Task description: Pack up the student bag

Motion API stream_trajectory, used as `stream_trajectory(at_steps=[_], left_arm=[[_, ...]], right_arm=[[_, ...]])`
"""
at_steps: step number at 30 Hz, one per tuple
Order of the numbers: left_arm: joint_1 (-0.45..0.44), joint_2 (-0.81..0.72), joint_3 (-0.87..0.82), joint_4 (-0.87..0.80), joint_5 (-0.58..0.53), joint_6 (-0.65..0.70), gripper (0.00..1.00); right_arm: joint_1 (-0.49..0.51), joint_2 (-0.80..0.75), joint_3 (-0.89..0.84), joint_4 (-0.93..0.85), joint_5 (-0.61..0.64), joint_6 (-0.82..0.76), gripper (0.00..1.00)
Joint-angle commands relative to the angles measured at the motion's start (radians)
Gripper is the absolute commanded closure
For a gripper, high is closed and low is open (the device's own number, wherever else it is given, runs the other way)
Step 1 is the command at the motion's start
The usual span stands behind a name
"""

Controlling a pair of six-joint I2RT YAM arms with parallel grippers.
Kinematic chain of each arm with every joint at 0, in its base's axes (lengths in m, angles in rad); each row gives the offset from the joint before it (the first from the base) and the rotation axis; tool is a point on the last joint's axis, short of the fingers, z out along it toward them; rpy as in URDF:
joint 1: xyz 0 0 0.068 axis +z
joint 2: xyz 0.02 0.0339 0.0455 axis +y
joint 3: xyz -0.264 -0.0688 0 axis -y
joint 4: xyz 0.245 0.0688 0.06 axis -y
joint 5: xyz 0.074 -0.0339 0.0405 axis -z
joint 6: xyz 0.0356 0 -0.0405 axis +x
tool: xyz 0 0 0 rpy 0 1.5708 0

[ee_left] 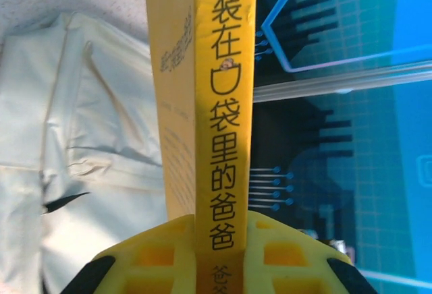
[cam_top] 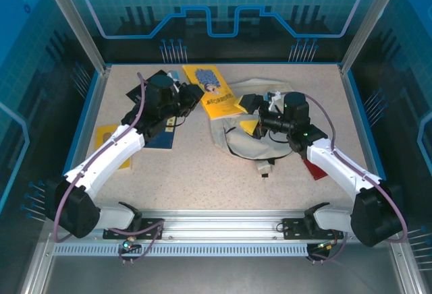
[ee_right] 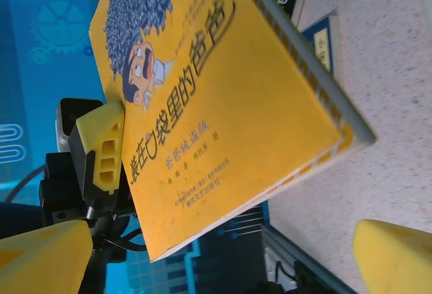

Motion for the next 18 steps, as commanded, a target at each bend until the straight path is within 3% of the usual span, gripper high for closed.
stream_trajectory(at_steps=[1,8,18], left_arm=[[-0.031,-0.002,0.018,0.239,-0.082,-0.108,0.89],[-0.046,0.028,-0.047,0.393,-0.081,-0.207,0.88],[-0.053,0.016,-0.136,0.491,-0.069,-0.250,0.88]], right_arm=[[0.034,0.009,-0.003,0.151,0.018,0.135,0.00],[0.069,0.038,-0.014,0.330,0.098,0.259,0.00],[0.074,0.047,-0.022,0.361,0.233,0.317,0.22]])
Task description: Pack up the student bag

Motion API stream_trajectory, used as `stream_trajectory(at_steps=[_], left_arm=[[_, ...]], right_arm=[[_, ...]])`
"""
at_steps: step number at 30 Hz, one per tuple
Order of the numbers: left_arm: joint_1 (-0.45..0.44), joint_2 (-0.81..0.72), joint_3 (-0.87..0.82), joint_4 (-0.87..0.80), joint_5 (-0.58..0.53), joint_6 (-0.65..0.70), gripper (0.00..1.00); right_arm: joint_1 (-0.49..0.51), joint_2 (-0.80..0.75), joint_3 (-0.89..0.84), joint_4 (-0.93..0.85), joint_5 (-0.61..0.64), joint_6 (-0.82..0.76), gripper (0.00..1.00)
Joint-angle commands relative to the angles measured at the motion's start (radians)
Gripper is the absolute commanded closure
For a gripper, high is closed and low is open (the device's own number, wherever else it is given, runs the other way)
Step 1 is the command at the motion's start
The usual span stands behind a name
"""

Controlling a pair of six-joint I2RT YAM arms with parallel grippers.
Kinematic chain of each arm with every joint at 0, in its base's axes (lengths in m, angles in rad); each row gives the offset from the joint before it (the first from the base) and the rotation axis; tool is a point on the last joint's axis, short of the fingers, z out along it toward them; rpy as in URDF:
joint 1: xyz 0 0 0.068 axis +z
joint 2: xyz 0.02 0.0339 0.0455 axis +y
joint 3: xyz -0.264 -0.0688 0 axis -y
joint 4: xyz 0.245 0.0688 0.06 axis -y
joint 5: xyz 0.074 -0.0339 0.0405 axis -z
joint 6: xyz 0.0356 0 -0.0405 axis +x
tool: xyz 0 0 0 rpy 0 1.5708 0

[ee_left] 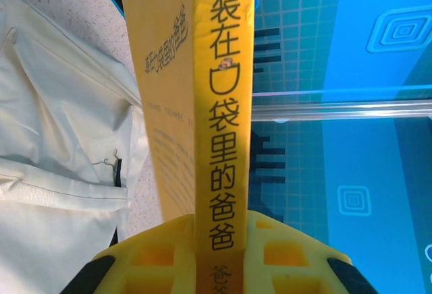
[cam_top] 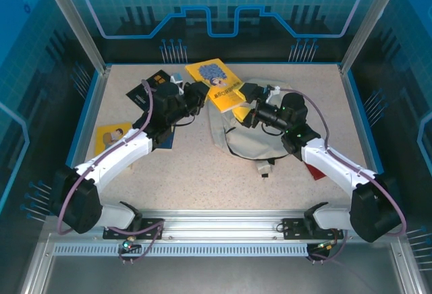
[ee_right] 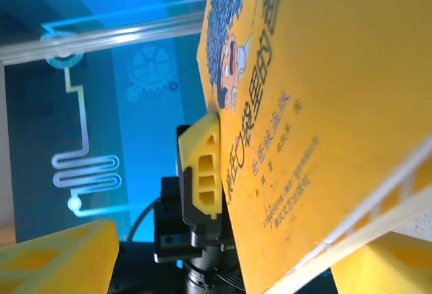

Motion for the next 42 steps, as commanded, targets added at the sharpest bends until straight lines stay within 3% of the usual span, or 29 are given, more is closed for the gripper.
stream_trajectory(at_steps=[1,11,14,17,18,20,24,27,29,34,42], left_arm=[[-0.009,-0.022,-0.019,0.173,-0.003,-0.043,0.88],[-0.009,-0.009,-0.042,0.204,0.054,-0.079,0.89],[-0.009,-0.011,-0.025,0.151,0.066,-0.059,0.89],[-0.010,-0.015,-0.019,0.101,0.071,-0.036,0.86],[-0.010,-0.017,-0.014,0.080,0.073,-0.020,0.82],[-0.010,-0.021,0.004,-0.009,0.074,0.032,0.65],[-0.009,-0.023,0.030,-0.202,0.059,0.186,0.34],[-0.009,0.004,0.076,-0.372,0.037,0.334,0.25],[-0.009,0.051,0.103,-0.430,0.047,0.412,0.24],[-0.017,0.263,0.234,-0.459,0.202,0.532,0.30],[-0.071,0.664,0.604,-0.534,0.293,0.576,0.38]], right_arm=[[0.013,0.007,-0.016,0.050,0.079,0.022,0.24],[0.010,0.096,0.016,0.099,0.110,0.022,0.42],[-0.004,0.109,0.008,0.112,0.115,0.019,0.56],[-0.010,0.073,-0.005,-0.002,0.161,-0.025,0.72],[-0.014,0.057,-0.007,-0.043,0.174,-0.053,0.77],[-0.020,0.008,-0.007,-0.152,0.210,-0.146,0.85],[-0.036,-0.102,0.034,-0.426,0.321,-0.388,0.93],[-0.050,-0.162,0.105,-0.604,0.406,-0.578,0.94],[-0.066,-0.185,0.158,-0.723,0.449,-0.686,0.94],[-0.122,-0.209,0.213,-0.879,0.493,-0.837,0.94],[-0.274,-0.268,0.214,-0.990,0.441,-0.937,0.96]])
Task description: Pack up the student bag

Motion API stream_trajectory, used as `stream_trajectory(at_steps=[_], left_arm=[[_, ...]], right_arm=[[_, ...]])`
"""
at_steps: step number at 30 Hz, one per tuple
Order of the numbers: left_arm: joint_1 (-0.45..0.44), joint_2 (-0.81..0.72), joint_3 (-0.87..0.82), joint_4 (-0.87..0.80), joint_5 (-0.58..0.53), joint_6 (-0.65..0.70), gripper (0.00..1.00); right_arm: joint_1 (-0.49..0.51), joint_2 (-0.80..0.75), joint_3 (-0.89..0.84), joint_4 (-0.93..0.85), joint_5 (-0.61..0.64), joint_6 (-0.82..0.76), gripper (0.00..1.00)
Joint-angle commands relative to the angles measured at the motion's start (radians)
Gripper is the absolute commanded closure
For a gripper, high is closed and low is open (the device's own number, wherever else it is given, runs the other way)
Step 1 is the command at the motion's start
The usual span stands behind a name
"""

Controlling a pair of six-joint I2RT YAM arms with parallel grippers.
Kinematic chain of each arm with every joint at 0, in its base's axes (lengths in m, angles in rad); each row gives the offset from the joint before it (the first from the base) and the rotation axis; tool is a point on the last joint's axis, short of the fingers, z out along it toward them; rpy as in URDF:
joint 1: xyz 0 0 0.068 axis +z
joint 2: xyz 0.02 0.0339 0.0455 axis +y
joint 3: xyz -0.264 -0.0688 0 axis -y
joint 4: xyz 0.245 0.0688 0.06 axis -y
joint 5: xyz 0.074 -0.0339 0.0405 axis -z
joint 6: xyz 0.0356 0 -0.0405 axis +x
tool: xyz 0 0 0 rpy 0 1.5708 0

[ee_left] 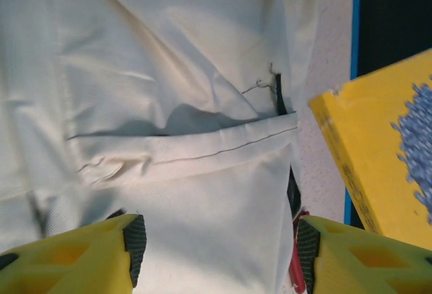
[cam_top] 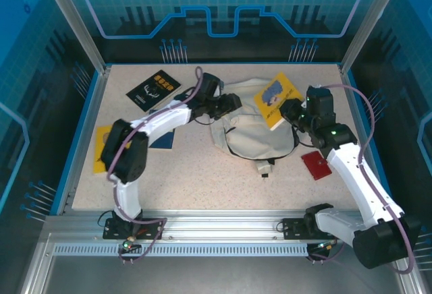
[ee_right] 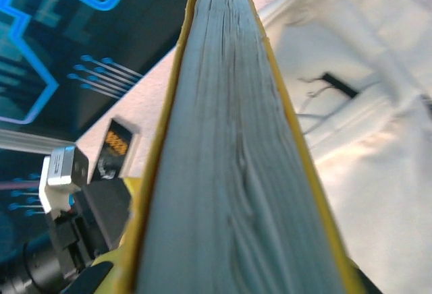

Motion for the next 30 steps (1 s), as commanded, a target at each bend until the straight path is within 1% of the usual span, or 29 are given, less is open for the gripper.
stream_trajectory(at_steps=[1,5,10,12,14,19,22,25,30], left_arm=[[-0.022,0.117,0.147,-0.070,0.084,0.050,0.38],[-0.025,0.282,0.307,-0.104,0.110,0.015,0.38],[-0.016,0.428,0.461,-0.161,0.106,-0.046,0.37],[-0.010,0.470,0.501,-0.195,0.082,-0.062,0.37],[0.002,0.498,0.521,-0.244,0.031,-0.091,0.38],[0.056,0.503,0.478,-0.304,-0.031,-0.153,0.38],[0.095,0.474,0.430,-0.327,-0.040,-0.154,0.38],[0.137,0.424,0.343,-0.318,-0.071,-0.154,0.37],[0.207,0.356,0.225,-0.271,-0.060,-0.138,0.37]], right_arm=[[-0.058,-0.062,0.027,-0.036,-0.008,-0.089,0.95],[-0.119,-0.094,0.007,-0.065,-0.047,-0.102,0.95],[-0.153,-0.110,-0.001,-0.091,-0.074,-0.105,0.95],[-0.157,-0.112,-0.004,-0.094,-0.081,-0.106,0.95],[-0.160,-0.112,-0.009,-0.094,-0.085,-0.102,0.95],[-0.166,-0.100,-0.017,-0.102,-0.094,-0.105,0.95],[-0.175,-0.094,-0.025,-0.110,-0.101,-0.112,0.95],[-0.192,-0.089,-0.037,-0.111,-0.119,-0.111,0.95],[-0.214,-0.088,-0.066,-0.101,-0.150,-0.106,0.95]])
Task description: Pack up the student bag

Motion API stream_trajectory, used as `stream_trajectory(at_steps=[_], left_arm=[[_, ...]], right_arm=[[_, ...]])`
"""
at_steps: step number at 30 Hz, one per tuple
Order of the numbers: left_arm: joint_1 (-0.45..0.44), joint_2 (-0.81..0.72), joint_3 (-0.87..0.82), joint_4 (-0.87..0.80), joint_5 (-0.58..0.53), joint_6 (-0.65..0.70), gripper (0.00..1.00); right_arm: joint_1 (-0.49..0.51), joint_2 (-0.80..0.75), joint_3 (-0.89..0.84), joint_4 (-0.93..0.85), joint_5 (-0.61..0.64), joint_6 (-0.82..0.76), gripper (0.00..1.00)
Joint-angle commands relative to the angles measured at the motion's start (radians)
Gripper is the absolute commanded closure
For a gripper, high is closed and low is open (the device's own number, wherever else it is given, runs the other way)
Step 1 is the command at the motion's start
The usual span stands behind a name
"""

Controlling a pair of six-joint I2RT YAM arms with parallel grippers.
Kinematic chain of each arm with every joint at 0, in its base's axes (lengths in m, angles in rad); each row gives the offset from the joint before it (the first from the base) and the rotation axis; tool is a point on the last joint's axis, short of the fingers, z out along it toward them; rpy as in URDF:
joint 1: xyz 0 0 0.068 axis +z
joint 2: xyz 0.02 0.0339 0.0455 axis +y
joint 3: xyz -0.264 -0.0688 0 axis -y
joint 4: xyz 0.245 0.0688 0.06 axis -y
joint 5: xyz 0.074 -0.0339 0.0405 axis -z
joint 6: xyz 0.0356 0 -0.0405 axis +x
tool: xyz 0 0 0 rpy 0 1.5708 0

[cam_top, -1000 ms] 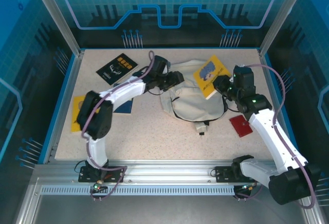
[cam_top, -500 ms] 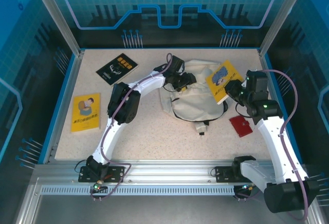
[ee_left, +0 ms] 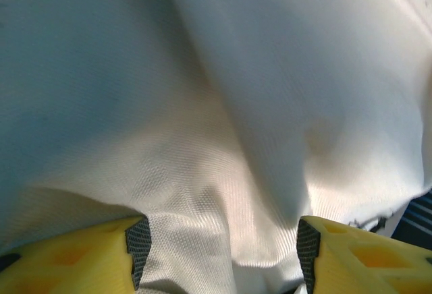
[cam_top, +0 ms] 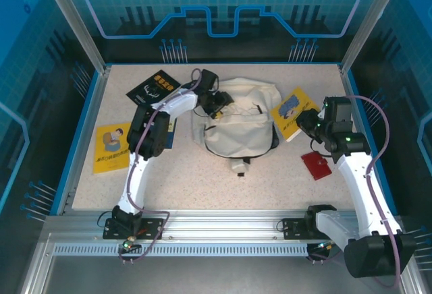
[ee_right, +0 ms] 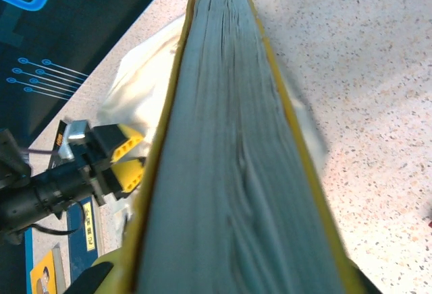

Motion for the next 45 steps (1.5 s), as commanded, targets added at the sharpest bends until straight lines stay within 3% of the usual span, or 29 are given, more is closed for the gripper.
stream_trajectory(at_steps=[1,7,11,20,25,29,39,45], left_arm=[[0.057,-0.018,-0.078,-0.091,-0.083,0.038,0.36],[0.045,-0.130,-0.033,-0.170,-0.035,0.291,0.33],[0.011,-0.245,-0.050,-0.279,-0.069,0.493,0.31],[-0.168,-0.447,-0.193,-0.420,-0.154,0.846,0.29],[-0.280,-0.446,-0.213,-0.448,-0.158,0.895,0.29],[-0.341,-0.398,-0.203,-0.476,-0.222,0.911,0.30],[-0.355,-0.290,-0.143,-0.545,-0.270,0.948,0.32],[-0.355,-0.243,-0.119,-0.563,-0.309,0.994,0.44]], right_arm=[[-0.022,-0.006,-0.012,0.049,-0.052,-0.014,0.96],[-0.045,-0.014,-0.013,0.026,-0.071,-0.023,0.95],[-0.066,-0.021,-0.020,0.016,-0.084,-0.026,0.96],[-0.095,-0.019,-0.037,0.019,-0.114,-0.022,0.96],[-0.099,-0.022,-0.054,0.023,-0.117,-0.015,0.96],[-0.104,-0.028,-0.064,0.023,-0.125,-0.010,0.96],[-0.112,-0.039,-0.069,0.024,-0.138,-0.008,0.96],[-0.113,-0.039,-0.069,0.026,-0.151,-0.006,0.95]])
